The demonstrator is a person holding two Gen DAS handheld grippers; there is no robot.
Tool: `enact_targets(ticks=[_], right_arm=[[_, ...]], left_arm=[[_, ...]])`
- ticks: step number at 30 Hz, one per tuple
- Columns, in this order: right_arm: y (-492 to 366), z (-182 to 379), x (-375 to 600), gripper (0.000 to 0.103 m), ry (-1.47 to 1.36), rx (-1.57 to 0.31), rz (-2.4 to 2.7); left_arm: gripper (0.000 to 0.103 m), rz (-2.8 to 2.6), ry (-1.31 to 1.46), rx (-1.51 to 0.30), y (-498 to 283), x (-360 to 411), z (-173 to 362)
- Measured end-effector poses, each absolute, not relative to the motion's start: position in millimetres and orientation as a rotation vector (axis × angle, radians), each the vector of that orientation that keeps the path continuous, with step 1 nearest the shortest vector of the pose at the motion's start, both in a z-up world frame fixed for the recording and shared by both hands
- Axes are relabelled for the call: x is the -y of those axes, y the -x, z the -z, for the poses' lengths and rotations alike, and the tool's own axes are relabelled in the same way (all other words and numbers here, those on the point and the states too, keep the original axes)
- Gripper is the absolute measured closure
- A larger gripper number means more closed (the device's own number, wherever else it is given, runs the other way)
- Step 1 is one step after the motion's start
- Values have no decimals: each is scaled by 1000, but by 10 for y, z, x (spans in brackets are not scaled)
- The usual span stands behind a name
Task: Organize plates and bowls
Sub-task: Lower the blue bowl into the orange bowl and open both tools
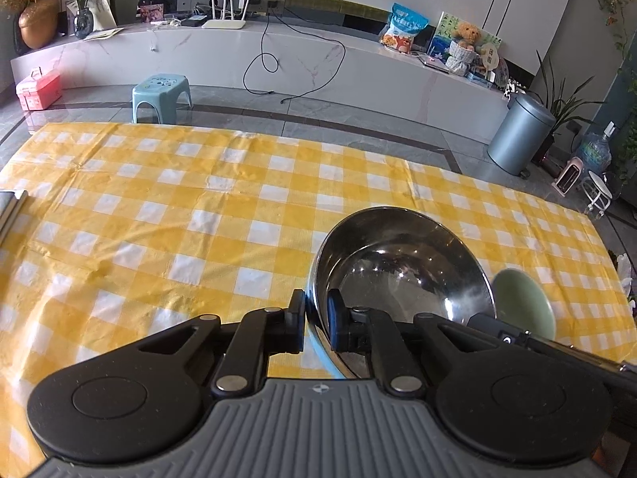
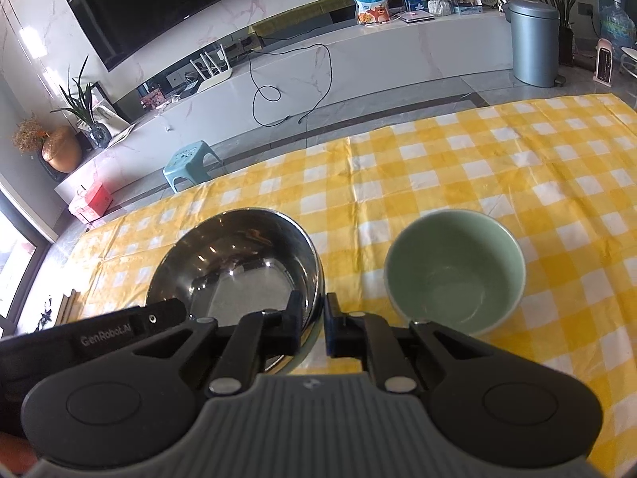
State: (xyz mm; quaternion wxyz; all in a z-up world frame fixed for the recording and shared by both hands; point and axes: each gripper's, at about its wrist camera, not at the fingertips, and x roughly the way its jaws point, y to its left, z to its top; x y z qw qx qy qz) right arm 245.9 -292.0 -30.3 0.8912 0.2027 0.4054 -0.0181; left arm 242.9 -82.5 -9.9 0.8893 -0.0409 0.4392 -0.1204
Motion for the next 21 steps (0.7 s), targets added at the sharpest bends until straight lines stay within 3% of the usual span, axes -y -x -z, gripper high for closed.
enact_targets(ticks=[21], right_arm=[[-1216,-341,2919,98,-504,-657,3]], left_arm=[[89,295,236,-855,-1383,469,-366]])
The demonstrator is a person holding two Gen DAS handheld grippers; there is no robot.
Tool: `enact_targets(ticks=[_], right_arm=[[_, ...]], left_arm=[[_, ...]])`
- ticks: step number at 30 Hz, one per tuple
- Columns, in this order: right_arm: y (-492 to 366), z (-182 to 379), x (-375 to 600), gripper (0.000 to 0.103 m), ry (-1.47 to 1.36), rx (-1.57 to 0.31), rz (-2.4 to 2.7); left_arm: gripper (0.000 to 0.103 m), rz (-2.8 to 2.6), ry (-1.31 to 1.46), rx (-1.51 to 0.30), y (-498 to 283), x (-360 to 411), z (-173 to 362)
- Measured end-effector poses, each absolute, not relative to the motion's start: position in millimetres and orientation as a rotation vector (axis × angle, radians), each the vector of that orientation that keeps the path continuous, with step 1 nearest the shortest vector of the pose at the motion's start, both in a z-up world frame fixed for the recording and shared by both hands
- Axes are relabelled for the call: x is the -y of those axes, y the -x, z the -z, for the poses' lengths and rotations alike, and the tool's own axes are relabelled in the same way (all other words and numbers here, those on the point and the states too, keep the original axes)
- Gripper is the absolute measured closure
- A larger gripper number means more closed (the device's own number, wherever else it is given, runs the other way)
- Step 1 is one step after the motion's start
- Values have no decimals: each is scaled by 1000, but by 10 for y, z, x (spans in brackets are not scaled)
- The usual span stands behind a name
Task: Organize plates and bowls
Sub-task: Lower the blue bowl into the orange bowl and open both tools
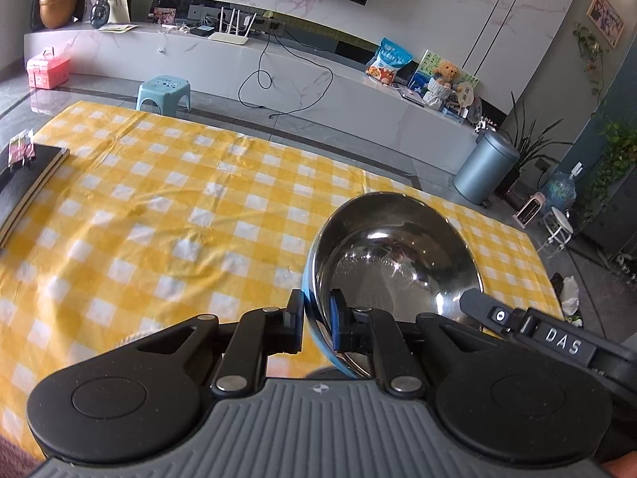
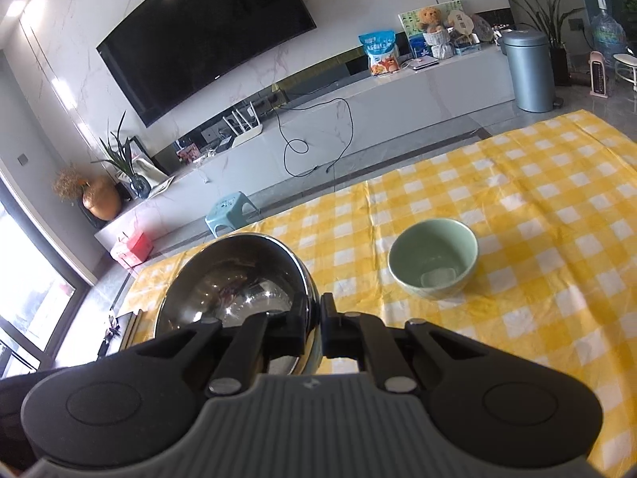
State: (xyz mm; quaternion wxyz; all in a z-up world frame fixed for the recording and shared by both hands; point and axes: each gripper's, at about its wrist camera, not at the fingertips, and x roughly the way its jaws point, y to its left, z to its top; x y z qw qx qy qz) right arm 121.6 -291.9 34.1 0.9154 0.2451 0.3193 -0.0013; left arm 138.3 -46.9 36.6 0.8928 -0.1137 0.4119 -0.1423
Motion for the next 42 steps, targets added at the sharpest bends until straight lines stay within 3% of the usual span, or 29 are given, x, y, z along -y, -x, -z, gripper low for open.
enact_targets(ticks=[16,42], right_arm=[[-517,-258,2896,97,-585,-629,16],[-565,145,2994,96,-663,-785,57]], left_arm=[[89,301,301,-889,-761,271,-240],[87,270,354,-1040,-752,259,102]])
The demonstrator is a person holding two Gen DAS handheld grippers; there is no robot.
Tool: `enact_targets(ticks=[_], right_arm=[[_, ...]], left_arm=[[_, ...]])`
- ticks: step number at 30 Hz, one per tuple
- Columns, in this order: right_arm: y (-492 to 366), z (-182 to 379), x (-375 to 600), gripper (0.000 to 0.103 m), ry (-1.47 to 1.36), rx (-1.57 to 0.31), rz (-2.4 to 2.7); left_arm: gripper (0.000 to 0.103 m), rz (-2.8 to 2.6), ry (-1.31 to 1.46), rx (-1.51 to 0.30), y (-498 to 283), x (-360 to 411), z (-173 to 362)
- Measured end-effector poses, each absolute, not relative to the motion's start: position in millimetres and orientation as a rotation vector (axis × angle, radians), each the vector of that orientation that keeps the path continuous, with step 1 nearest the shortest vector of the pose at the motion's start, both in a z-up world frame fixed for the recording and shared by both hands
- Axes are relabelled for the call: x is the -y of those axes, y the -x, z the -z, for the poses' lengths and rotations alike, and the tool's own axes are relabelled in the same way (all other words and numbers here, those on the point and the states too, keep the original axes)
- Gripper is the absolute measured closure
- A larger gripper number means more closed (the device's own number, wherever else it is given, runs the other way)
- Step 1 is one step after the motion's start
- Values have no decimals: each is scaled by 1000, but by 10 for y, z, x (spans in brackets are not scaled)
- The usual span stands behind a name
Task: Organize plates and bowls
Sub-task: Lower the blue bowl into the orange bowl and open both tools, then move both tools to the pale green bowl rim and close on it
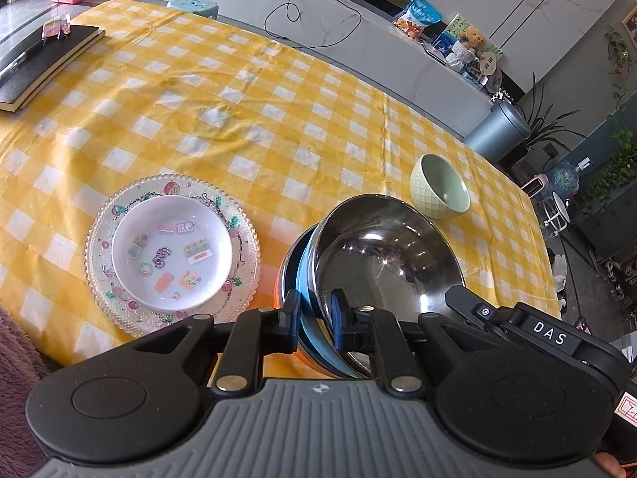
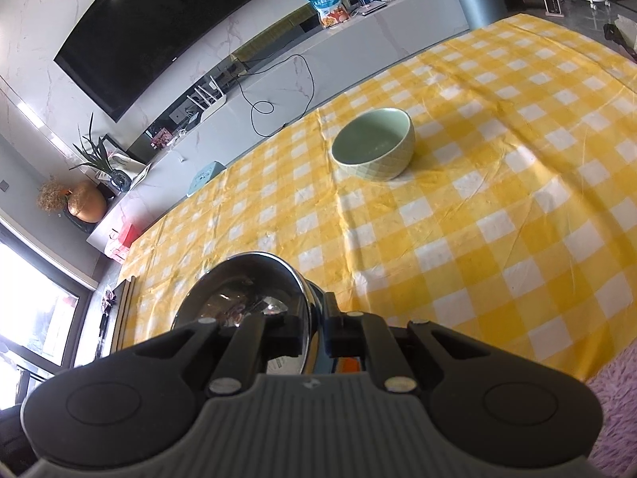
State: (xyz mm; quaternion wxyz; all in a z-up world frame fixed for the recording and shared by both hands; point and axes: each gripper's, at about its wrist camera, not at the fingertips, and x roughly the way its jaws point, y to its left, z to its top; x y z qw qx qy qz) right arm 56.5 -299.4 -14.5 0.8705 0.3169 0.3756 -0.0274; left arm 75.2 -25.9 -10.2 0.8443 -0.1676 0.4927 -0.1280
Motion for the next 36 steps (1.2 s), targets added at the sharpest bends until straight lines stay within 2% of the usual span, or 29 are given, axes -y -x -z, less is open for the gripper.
enact_targets(ticks=[8,16,17,19,25,29,31,36], right_arm=[[-604,188,2993,97,-668,-807,54],[-593,195,3004,92,-671,-800,57],[-589,185,3007,91,-668,-794,60],[-569,153,3005,79,-657,-778,64],[-529,28,2984,69,-579,-703,80],[-557,-31,3002,69,-526,-692,115],[-580,-68,3026,63,-518,-692,122],[-690,-186,3090,57,-469,-683,162]], left_arm=[[85,261,345,-1039,-775,262,124],[80,272,333,-1019,-781,262,101],[78,275,333,-1011,-778,260,88],[67,275,326,-988,-767,256,46],[54,283,283,-919,-760,288,-87],[52,313,251,-908,-801,366,-153],[51,325,232,-902,-825,421,-177],[49,348,176,-886,-910,600,-251]])
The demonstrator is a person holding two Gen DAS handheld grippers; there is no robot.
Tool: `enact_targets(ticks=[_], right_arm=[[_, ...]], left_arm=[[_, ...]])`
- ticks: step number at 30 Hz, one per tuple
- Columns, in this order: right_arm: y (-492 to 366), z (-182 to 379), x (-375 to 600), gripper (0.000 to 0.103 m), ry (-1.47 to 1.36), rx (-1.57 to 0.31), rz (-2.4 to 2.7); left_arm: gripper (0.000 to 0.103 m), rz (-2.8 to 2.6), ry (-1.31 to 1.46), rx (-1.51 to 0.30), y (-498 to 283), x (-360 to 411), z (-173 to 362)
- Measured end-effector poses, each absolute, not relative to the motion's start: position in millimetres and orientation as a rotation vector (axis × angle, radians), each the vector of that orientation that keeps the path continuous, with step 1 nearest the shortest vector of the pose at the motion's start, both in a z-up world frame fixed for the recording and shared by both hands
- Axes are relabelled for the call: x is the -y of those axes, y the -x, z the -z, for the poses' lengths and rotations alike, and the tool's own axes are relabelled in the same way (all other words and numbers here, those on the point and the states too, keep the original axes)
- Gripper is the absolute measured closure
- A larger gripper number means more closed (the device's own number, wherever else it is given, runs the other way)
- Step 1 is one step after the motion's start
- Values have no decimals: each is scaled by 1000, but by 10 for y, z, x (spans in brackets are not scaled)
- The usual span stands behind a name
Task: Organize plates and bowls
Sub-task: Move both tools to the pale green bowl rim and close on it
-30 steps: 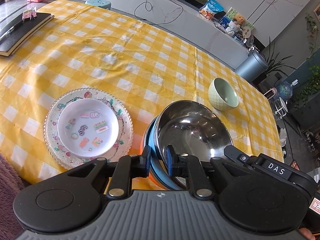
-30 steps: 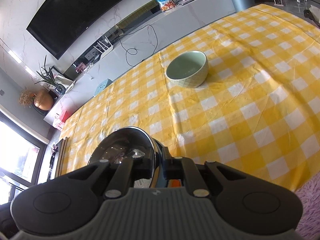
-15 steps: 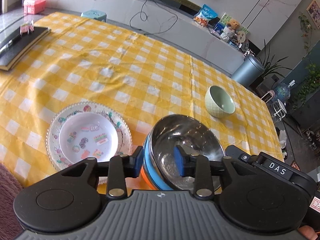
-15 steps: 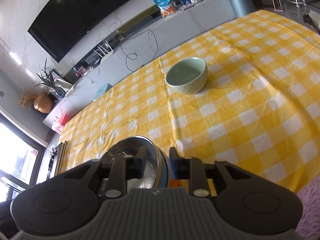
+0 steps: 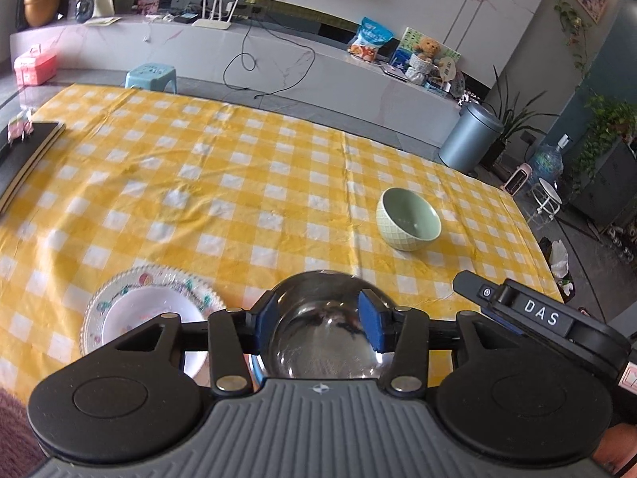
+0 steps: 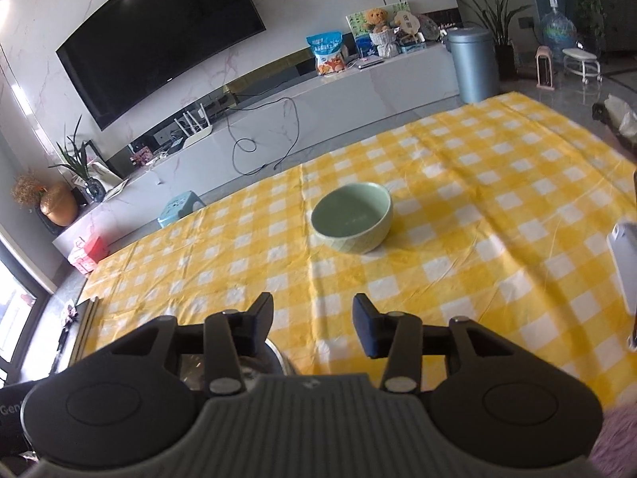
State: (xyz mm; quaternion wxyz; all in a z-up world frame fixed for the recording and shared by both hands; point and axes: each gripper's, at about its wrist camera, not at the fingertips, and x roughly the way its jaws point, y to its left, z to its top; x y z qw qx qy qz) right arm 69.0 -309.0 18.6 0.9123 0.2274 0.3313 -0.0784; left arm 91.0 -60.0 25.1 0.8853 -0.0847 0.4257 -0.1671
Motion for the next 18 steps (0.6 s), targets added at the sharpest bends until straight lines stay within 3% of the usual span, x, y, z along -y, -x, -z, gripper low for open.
enact_targets(ticks=[5,14,18], right_arm=[[-843,-338,3197,54,-461,-663,171],[-1443,-667,3310,38,-417,-642,153],[-1738,-644,3376,35,-381,-645,181]], left_arm=[[48,360,143,-878,-1031,758,-294],[47,382,98,-888,-1366,1068,-362],[47,382,63,-881,-1549,1196,-376]])
